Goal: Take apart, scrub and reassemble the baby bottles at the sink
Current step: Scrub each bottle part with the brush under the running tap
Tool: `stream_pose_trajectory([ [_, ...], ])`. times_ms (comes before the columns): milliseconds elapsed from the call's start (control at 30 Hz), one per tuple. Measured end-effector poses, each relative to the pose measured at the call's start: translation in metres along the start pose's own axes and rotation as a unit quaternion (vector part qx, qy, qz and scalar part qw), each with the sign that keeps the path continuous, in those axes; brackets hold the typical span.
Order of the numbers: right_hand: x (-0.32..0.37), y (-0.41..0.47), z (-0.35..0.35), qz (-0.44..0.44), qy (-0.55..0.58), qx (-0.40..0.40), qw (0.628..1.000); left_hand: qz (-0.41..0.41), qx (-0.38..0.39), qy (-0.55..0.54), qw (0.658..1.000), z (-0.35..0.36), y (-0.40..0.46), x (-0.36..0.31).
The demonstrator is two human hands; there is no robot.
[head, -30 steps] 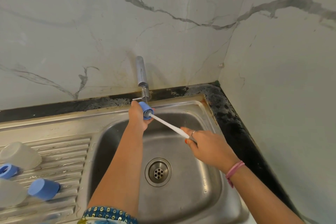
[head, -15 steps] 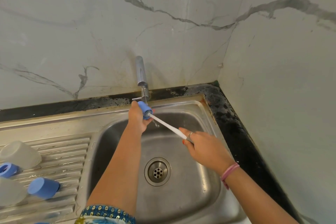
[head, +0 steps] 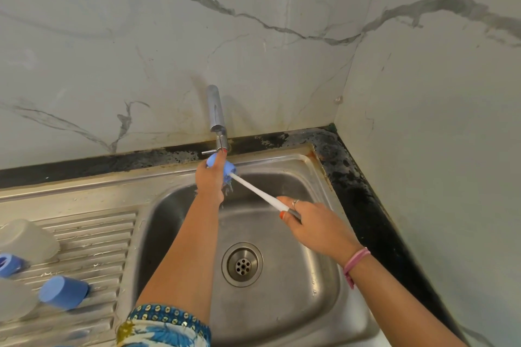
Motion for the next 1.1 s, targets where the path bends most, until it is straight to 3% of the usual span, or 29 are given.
stream_pose_trajectory([
  [167,0.002,0.007,-0.001,0.019,0.122,0.016,0.992,-0.068,0.074,-0.211,0.972,0.001,-0.007,-0.013],
  [233,0.005,0.007,-0.003,0.018,0.139,0.020,0.990,-0.089,0.093,-0.245,0.961,0.002,-0.006,-0.016],
  [333,0.013,0.006,-0.006,0.017,0.191,0.059,0.980,-0.070,0.079,-0.280,0.954,0.003,-0.006,-0.017],
  [467,0.020,-0.003,-0.006,0.059,0.390,0.122,0.911,-0.063,0.046,-0.285,0.955,0.001,-0.008,-0.011],
  [567,0.013,-0.014,-0.011,0.070,0.399,0.133,0.905,-0.065,0.008,-0.283,0.957,-0.011,-0.004,-0.009],
  [700,-0.006,-0.031,-0.020,0.101,0.430,0.088,0.893,-0.072,-0.020,-0.249,0.966,-0.031,0.000,-0.009],
  [800,-0.012,-0.035,-0.021,0.121,0.372,0.054,0.919,-0.104,0.049,-0.217,0.969,-0.029,-0.003,-0.007],
  [933,-0.003,-0.033,-0.012,0.111,0.169,-0.006,0.979,-0.091,0.125,-0.266,0.952,-0.018,-0.005,-0.014],
  [1100,0.003,-0.030,0.000,0.135,0.110,-0.024,0.984,-0.091,0.133,-0.309,0.937,-0.015,0.002,-0.024],
])
Point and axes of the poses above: each hand's wrist, its own y-axis towards the middle knuckle, its own z-axis out of the palm, x = y × z, the point moved 2 cm from there along y, towards the middle knuckle, and after that the axes turned 9 degrees about x, right-handed, at the moved point
